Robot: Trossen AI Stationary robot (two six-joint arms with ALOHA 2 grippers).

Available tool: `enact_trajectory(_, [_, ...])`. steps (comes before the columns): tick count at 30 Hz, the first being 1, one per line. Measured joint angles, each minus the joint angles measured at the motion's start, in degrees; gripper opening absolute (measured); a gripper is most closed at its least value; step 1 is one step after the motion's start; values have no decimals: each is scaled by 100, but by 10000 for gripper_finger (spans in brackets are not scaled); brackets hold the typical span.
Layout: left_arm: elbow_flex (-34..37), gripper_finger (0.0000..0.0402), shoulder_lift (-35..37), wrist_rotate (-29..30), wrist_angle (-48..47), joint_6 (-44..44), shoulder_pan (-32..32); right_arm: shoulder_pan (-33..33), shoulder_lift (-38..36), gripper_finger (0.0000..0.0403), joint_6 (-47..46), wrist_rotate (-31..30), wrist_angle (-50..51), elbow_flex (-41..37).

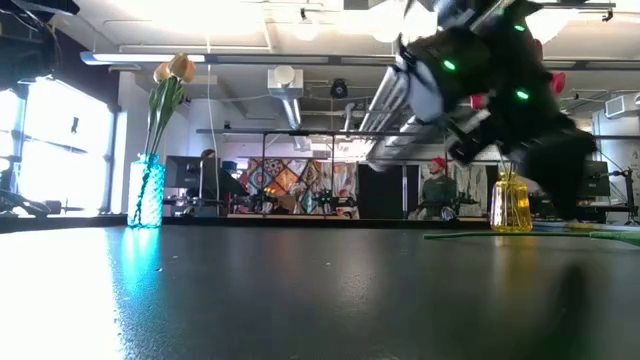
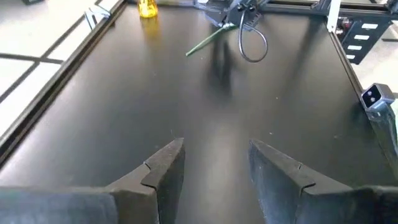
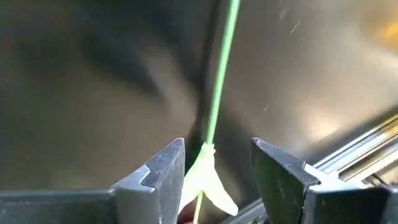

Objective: Sort flowers into vase by color
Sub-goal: Put the dark red tulip into the red vase

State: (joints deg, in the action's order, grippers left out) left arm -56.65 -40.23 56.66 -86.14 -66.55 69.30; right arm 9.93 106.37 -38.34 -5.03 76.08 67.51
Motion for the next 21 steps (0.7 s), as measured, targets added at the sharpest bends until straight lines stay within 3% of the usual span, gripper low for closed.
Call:
enact_trajectory(7, [51, 160, 13, -7, 4, -69, 0, 370, -104, 172, -439, 373, -420, -916])
enact_trajectory(15, [51, 160, 13, 98, 9, -89, -4, 598, -869, 165, -1198, 443, -1169, -1755])
enact_trajectory(18, [51, 160, 13, 116, 10, -87, -85, 665, -1166, 131, -1392, 367, -1268, -1881])
enact_trajectory(21, [49, 160, 13, 101, 8, -81, -198, 742, -1433, 74, -1510, 231, -1299, -1858])
